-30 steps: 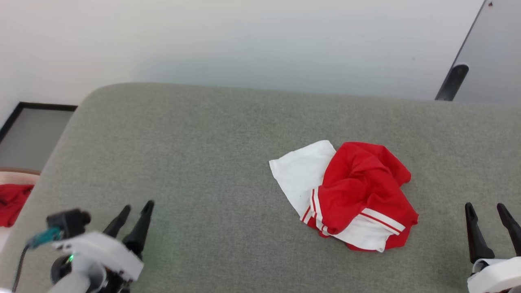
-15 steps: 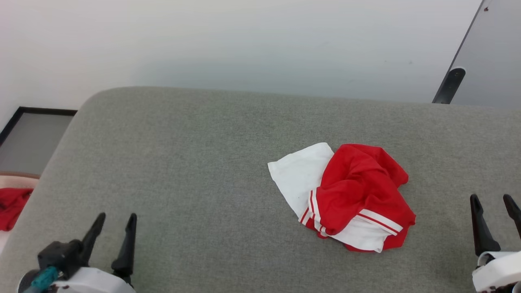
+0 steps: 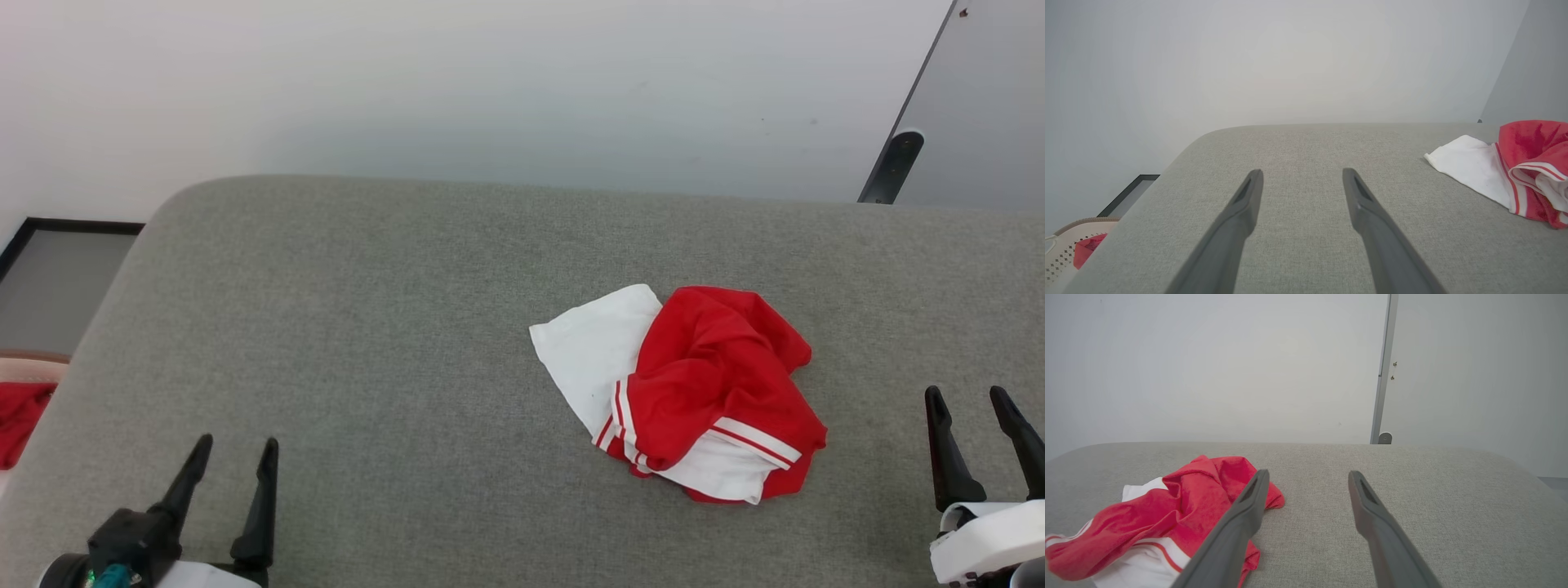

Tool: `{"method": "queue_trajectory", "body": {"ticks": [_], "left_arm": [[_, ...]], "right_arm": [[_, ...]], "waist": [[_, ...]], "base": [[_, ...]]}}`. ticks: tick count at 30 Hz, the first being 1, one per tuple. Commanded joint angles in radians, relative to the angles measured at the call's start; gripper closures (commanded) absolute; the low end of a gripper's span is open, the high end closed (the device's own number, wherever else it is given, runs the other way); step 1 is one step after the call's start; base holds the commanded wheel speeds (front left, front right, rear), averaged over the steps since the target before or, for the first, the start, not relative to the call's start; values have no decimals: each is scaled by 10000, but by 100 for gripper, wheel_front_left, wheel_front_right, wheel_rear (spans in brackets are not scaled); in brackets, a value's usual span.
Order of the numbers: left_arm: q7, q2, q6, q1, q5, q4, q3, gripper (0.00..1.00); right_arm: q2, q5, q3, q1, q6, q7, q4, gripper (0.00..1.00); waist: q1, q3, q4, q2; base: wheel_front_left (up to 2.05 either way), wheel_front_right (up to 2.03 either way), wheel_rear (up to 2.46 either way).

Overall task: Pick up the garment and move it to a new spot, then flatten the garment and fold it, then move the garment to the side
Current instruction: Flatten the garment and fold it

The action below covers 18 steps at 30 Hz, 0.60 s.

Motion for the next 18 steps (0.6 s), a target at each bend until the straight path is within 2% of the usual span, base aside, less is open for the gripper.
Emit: {"method": "queue_trajectory", "body": {"ticks": [1, 12, 18], "left_arm": [[-1, -81, -94, 109, 160, 61, 83, 0], [0, -464, -434, 125, 609, 173, 444, 0], [0, -774, -480, 225, 538, 93, 680, 0]], "right_arm": [[2, -3, 27, 38, -1, -63, 39, 0], [-86, -127, 353, -80, 1, -30, 172, 0], [-739, -473, 1713, -436, -1, 532, -85, 0]], "waist": [[0, -17, -10, 0], [0, -114, 10, 0], [0, -65, 124, 0]], "base": [[0, 0, 0], [0, 0, 0], [0, 0, 0]]}}
